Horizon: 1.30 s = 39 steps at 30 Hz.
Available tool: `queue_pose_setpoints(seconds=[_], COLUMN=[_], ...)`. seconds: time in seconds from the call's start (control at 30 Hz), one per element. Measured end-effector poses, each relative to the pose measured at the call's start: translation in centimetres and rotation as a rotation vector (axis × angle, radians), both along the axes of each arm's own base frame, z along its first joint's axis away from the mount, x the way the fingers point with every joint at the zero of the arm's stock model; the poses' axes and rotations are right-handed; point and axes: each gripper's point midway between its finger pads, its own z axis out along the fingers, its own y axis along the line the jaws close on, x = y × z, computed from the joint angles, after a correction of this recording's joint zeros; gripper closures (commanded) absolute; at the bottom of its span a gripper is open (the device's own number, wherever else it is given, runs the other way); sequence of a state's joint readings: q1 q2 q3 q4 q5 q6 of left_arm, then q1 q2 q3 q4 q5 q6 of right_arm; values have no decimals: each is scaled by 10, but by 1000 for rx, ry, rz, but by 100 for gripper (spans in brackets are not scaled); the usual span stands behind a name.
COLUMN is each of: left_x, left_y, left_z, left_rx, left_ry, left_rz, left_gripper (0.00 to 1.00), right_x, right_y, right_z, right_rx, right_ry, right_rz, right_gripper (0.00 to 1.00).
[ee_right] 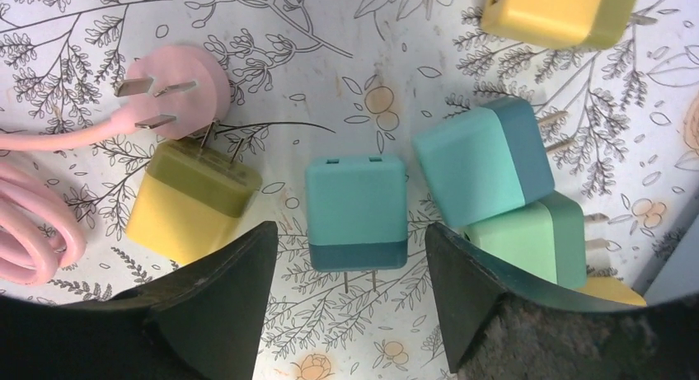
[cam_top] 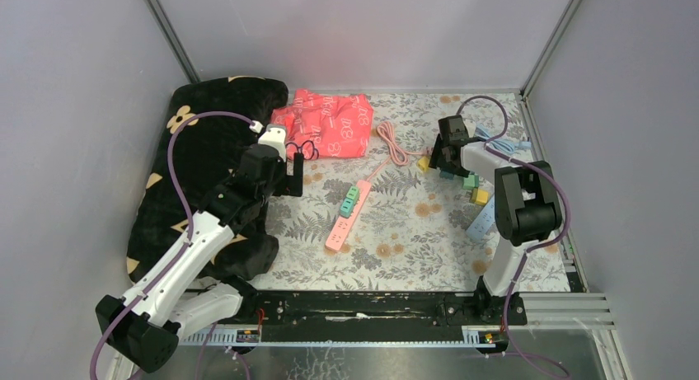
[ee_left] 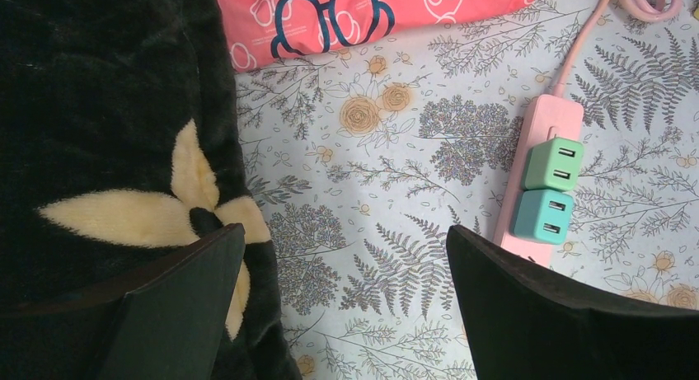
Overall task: Insert the plug
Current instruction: Pick up the plug from the center of the board.
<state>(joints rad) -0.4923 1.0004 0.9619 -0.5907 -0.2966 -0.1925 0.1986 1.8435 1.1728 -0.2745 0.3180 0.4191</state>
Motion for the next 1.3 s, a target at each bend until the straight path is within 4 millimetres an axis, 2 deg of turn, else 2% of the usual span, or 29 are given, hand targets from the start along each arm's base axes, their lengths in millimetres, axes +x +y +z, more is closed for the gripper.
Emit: queue_pose_setpoints(seconds=[0.1, 0.2, 0.43, 0.9, 1.1, 1.3], left_x=[0, 0, 0, 1, 1, 1], left_y=[0, 0, -2, -4, -7, -9], left_z=[-1, -1, -3, -7, -10, -11], left_rx=[0, 1, -2, -10, -26, -41], left_ry=[2, 4, 10, 28, 48, 56], left_rz=[-1, -1, -7, -18, -36, -47], left_gripper=[0, 0, 0, 0, 0, 0], right_x=[2, 0, 3, 4, -6, -20], right_y=[1, 0, -4, 0, 3, 11], right_z=[-5, -17, -19, -19, -18, -15], right_rx=[8, 10, 16, 33, 55, 99], right_ry=[9, 40, 35, 26, 36, 44], right_rz=[24, 33, 38, 78, 102, 133], right_gripper=[34, 35, 39, 66, 76, 77])
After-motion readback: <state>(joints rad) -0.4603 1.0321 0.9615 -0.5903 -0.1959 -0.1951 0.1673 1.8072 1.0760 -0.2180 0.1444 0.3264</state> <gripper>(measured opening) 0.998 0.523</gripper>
